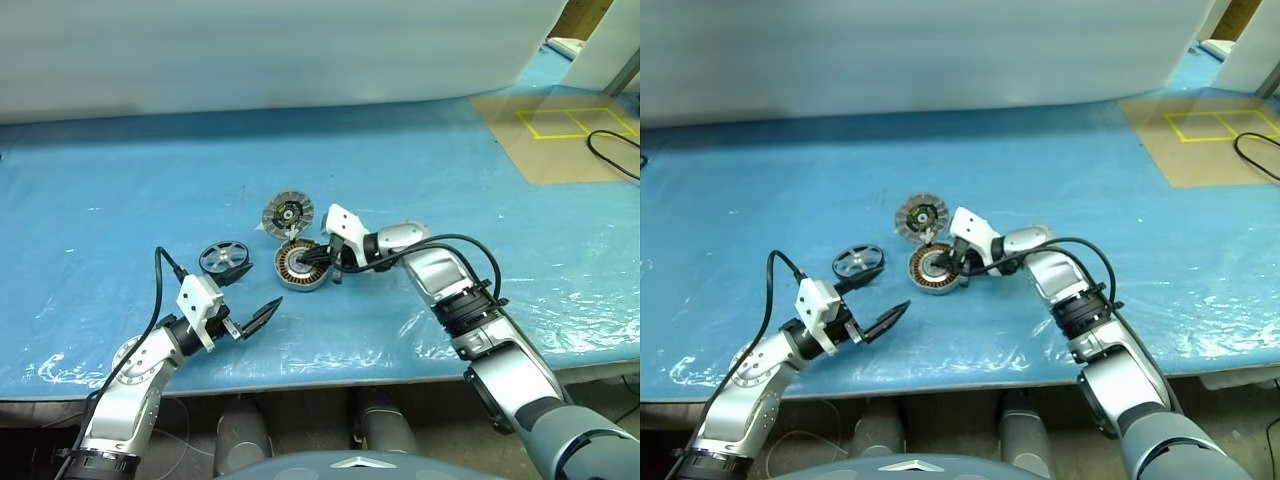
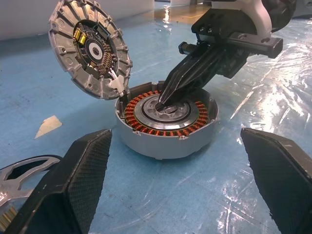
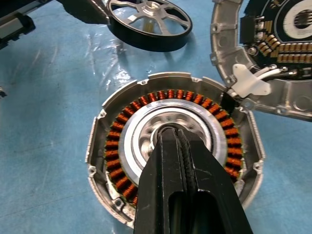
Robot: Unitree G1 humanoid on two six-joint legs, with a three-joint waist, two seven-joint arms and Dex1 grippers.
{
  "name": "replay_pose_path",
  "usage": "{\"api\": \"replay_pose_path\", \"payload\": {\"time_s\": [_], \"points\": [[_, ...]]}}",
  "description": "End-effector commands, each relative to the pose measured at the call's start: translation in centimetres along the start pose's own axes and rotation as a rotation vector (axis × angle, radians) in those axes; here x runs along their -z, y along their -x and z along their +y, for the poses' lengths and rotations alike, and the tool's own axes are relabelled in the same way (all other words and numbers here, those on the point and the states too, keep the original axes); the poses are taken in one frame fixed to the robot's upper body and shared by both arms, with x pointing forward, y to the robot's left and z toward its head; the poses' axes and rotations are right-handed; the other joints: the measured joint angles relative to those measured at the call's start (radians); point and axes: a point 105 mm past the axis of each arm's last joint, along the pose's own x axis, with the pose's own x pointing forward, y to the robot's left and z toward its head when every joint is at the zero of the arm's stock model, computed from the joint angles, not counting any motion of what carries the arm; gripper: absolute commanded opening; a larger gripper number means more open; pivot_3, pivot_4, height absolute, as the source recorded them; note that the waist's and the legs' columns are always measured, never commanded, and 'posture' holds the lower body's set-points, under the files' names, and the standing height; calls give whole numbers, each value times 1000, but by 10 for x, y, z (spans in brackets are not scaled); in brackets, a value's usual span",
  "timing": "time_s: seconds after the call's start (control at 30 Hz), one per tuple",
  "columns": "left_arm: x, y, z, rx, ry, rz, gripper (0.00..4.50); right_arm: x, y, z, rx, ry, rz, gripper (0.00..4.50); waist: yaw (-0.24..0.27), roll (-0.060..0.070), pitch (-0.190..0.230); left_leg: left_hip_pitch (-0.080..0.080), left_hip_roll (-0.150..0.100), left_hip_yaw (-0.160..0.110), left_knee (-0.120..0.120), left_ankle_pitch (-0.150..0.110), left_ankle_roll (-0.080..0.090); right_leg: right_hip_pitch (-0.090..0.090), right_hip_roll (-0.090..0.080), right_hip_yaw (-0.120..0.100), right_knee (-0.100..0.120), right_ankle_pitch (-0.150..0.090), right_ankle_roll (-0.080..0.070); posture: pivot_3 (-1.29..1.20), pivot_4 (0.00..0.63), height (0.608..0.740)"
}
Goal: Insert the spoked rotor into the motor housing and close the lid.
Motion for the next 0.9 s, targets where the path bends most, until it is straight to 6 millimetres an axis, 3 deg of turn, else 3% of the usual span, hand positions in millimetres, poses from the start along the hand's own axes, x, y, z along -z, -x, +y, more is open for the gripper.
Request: {"api": "replay_pose_path", "payload": {"time_s": [0.03, 0.4, 0.67, 0.9], "points": [[-4, 0, 0, 5, -17, -11, 4500, 3, -4, 9, -28, 37, 27, 16, 0, 0, 0, 0, 0, 0, 0, 0, 0, 0, 0, 0, 0, 0, 0, 0, 150, 740], [-2, 0, -2, 7, -14, -5, 4500, -1, -12, 9, -13, 133, 49, 16, -2, 0, 0, 0, 0, 0, 0, 0, 0, 0, 0, 0, 0, 0, 0, 0, 150, 740], [-1, 0, -3, 8, -11, 0, 4500, -12, -13, 0, 41, 37, -38, 16, -4, 0, 0, 0, 1, 0, -1, 0, 0, -1, 0, 0, 0, 0, 0, 0, 150, 740], [0, -1, -4, 16, -8, 5, 4500, -11, -15, 10, -20, 29, -53, 16, -2, 0, 0, -1, 0, 0, -1, 0, 0, -1, 0, 0, 0, 0, 0, 0, 150, 740]]}}
